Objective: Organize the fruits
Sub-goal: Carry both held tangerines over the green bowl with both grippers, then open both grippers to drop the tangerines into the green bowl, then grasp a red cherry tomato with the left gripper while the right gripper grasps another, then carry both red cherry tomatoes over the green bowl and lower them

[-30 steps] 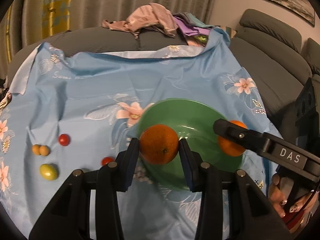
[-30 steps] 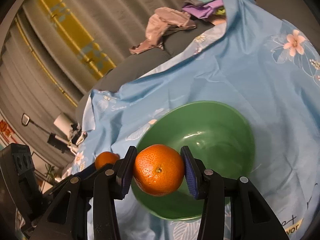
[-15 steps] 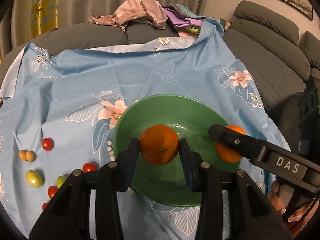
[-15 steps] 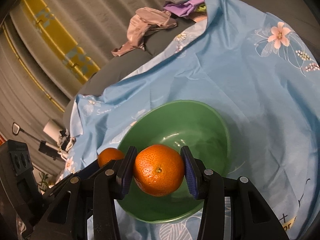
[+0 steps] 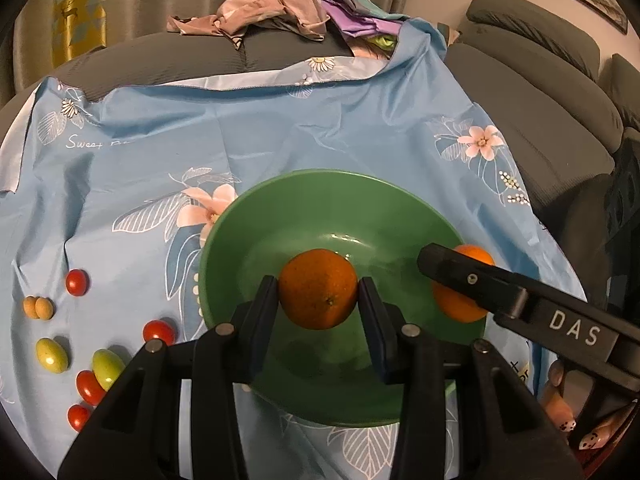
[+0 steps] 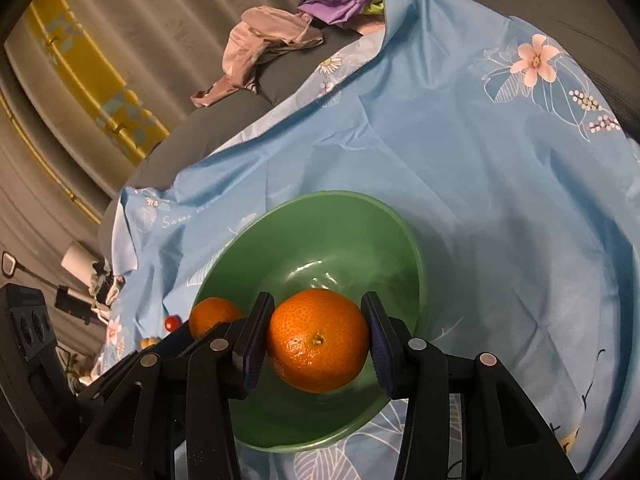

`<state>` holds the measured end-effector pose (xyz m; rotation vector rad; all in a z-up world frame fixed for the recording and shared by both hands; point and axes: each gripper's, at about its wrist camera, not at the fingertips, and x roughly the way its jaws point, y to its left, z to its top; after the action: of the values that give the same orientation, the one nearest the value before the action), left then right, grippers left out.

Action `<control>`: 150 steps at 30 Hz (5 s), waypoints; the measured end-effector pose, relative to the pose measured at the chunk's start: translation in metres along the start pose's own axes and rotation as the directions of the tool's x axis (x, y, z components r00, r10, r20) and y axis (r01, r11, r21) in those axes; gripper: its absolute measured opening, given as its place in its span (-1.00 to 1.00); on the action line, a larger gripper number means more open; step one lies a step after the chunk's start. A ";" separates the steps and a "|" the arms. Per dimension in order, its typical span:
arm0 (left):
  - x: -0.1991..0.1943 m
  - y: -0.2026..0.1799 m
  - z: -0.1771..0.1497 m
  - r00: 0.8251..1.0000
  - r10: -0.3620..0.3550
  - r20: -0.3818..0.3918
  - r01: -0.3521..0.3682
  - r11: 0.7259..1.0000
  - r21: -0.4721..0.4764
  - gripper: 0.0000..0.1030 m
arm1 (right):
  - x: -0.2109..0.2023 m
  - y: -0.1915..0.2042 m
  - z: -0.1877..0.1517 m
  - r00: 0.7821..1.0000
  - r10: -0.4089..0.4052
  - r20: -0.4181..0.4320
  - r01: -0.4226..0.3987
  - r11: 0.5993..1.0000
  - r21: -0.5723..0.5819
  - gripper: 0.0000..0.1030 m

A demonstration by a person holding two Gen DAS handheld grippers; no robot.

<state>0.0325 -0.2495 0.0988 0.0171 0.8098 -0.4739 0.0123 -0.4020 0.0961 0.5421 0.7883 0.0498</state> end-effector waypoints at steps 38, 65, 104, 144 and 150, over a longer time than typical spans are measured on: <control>0.011 -0.005 -0.001 1.000 -0.011 -0.025 0.011 1.000 0.007 -0.20 | 0.008 0.000 -0.003 0.997 -0.081 -0.016 0.081 0.997 -0.020 -0.09; -0.120 0.098 -0.037 0.973 0.208 0.103 -0.189 0.967 -0.171 0.50 | -0.011 0.018 -0.005 0.996 0.042 0.080 -0.038 0.998 -0.054 0.11; -0.055 0.221 -0.110 0.973 0.088 -0.212 -0.187 0.838 -0.512 -0.48 | 0.115 0.192 -0.112 0.877 0.181 -0.444 -0.305 0.925 -0.226 -0.13; -0.113 0.213 -0.093 0.955 0.295 -0.037 -0.279 0.844 -0.458 -0.48 | 0.102 0.213 -0.110 0.944 0.083 -0.318 -0.228 0.863 -0.450 -0.34; -0.129 0.188 -0.085 0.950 0.312 0.032 -0.273 0.872 -0.407 -0.48 | 0.068 0.207 -0.100 0.945 0.173 -0.278 -0.285 0.852 -0.439 -0.34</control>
<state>-0.0247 -0.0128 0.0997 -0.2571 0.7799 -0.0141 0.0241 -0.1623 0.0931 0.1575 0.8949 0.5277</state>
